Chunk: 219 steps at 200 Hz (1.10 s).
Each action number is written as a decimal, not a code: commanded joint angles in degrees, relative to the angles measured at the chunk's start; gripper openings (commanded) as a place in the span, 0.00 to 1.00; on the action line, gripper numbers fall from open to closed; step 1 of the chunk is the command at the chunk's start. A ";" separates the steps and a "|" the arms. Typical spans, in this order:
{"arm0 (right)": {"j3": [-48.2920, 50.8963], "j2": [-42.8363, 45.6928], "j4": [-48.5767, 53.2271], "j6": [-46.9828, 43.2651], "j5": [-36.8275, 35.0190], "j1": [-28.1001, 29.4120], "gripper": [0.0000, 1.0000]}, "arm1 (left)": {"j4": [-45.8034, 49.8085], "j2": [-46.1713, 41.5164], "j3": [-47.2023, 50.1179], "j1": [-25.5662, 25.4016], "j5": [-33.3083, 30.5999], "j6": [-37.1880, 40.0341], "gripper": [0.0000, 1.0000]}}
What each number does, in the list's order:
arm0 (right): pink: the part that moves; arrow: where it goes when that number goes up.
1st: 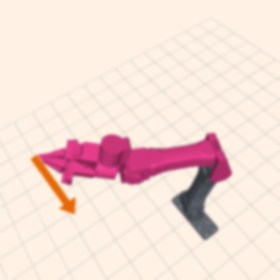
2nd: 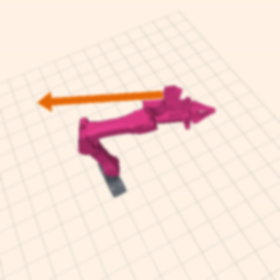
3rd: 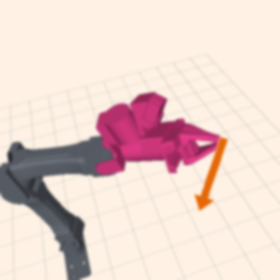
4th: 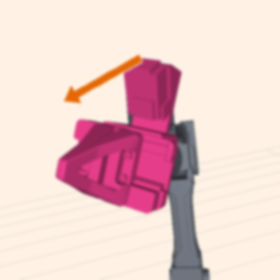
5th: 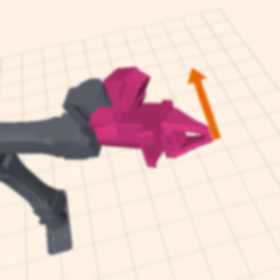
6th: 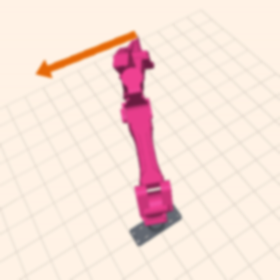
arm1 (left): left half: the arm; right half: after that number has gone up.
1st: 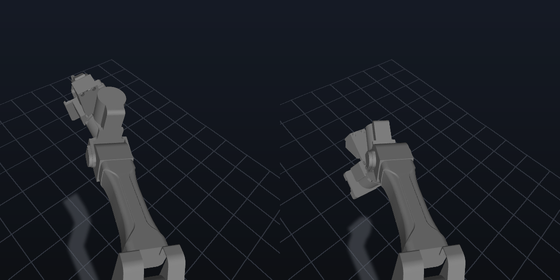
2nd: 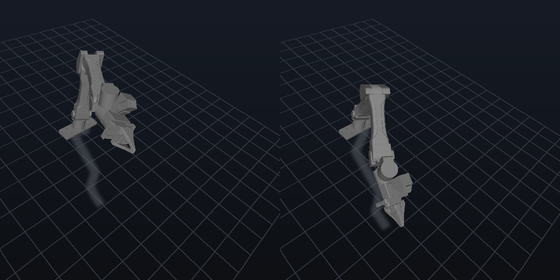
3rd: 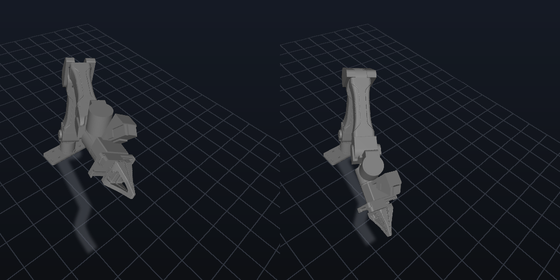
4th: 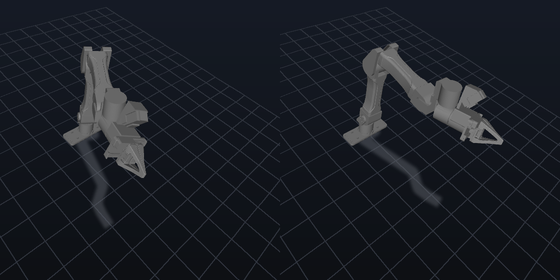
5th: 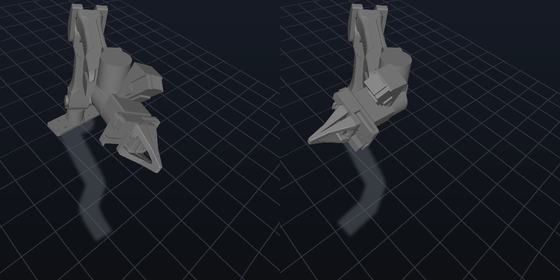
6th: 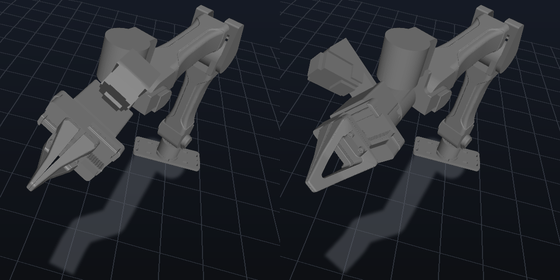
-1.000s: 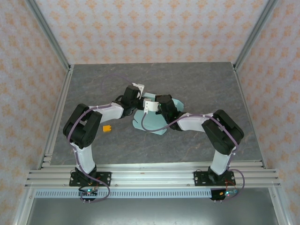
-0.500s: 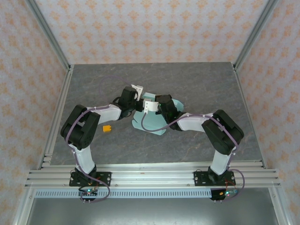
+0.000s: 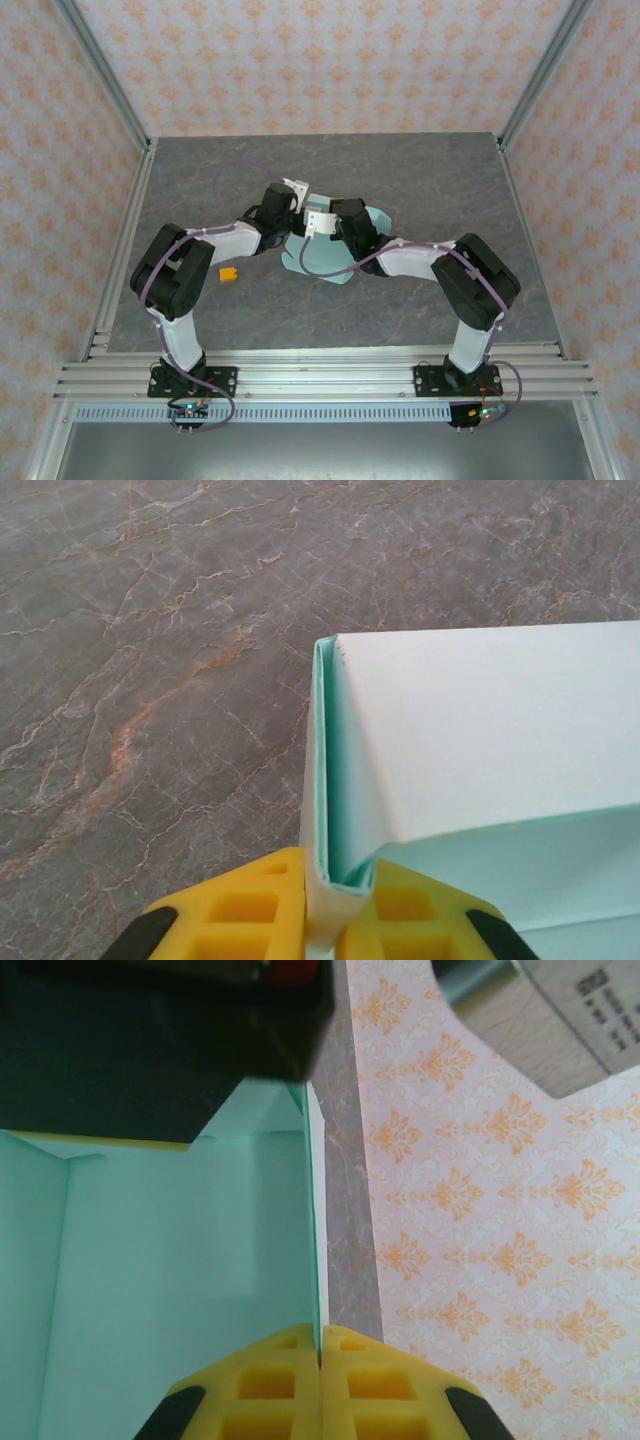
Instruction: Fold the paper box
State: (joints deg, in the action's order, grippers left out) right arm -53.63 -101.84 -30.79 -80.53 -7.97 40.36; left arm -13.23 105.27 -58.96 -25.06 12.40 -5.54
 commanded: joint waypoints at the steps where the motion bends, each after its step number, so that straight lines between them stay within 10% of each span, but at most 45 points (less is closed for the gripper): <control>1: -1.13 0.64 1.41 2.70 -2.38 0.07 0.02 | 0.76 -0.13 -1.34 0.83 -5.69 -0.70 0.04; 85: 1.04 9.72 7.10 21.56 -1.26 1.01 0.41 | 0.54 -3.56 1.31 0.80 -8.85 0.94 0.00; 219: -13.43 27.64 57.49 77.10 4.23 -2.84 0.56 | 2.91 -8.12 5.04 1.00 -7.73 -4.91 0.00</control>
State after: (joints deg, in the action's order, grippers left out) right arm -62.83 -74.98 12.10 -16.38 -5.78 40.73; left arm -12.27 100.49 -55.13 -24.27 7.07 -7.46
